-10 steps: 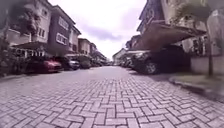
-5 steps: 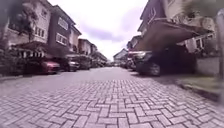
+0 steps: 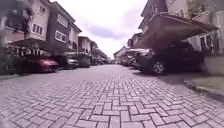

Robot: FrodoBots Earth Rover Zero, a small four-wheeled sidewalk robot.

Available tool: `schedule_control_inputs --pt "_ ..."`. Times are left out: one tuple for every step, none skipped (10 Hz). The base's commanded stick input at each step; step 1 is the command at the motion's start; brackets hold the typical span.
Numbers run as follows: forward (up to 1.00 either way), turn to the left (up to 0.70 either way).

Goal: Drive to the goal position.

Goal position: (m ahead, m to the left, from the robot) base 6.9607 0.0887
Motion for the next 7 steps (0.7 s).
schedule_control_inputs --pt "0.70 0.00" --pt "0.70 0.00" --pt "0.70 0.00" --pt "0.70 0.00" --pt "0.70 0.00" --pt "0.70 0.00" --pt "0.70 0.00"
